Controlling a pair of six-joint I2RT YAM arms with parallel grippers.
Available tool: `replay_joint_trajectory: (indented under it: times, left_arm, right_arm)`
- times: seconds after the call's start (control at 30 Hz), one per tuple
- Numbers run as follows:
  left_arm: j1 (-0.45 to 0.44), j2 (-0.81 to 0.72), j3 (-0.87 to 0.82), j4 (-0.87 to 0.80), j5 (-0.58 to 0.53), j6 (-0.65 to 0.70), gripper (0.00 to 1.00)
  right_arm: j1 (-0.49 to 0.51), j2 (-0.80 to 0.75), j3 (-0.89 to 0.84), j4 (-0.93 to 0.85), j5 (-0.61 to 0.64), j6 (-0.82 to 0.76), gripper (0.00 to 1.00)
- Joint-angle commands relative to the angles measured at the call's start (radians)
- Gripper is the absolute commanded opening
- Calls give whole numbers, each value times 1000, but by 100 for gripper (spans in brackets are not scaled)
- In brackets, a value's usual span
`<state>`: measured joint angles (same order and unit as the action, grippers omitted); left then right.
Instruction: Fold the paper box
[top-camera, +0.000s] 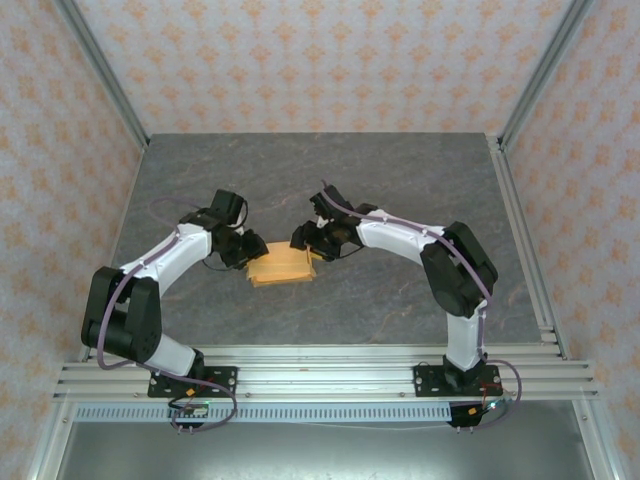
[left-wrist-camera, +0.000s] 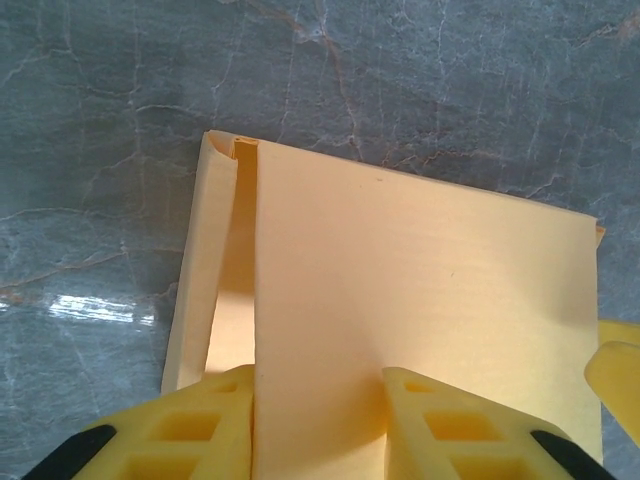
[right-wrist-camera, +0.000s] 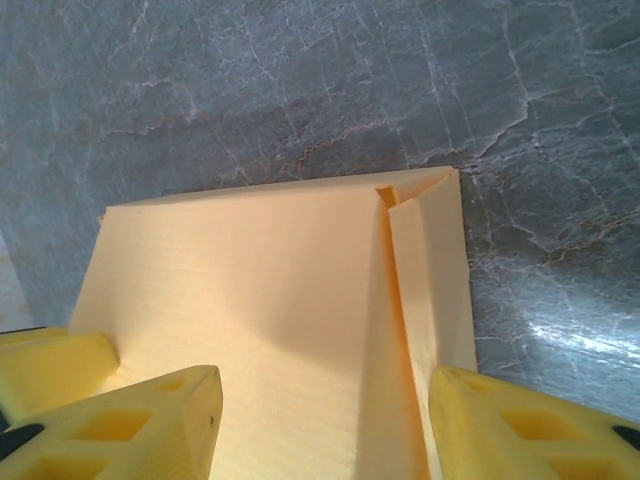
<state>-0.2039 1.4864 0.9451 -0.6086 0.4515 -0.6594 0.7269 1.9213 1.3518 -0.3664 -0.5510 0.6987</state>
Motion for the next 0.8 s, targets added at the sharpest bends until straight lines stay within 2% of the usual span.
replay_joint_trajectory:
  times: [0.0,0.13,0.27,0.43,0.67,0.77]
  left_arm:
    - [-11,-9,-23,-82,-151,44,33]
    - [-20,-27,-24,-103,-212,58,34]
    - [-29,-29,-16,-118,-237,62,37]
    - [-32,-51,6,-152,-265,71,48]
    - [-32,-124,57,-257,-395,104,63]
    - [-32,-163,34,-263,-432,98,66]
  right_arm:
    - [15,-32,5,-73,67,-65,58]
    - [44,-31,14,-145,144,-129,63]
    - [82,-18,35,-191,191,-175,71]
    - [94,-8,23,-190,223,-175,72]
    - [94,-12,20,-187,243,-171,72]
    - [94,-13,17,-185,250,-171,72]
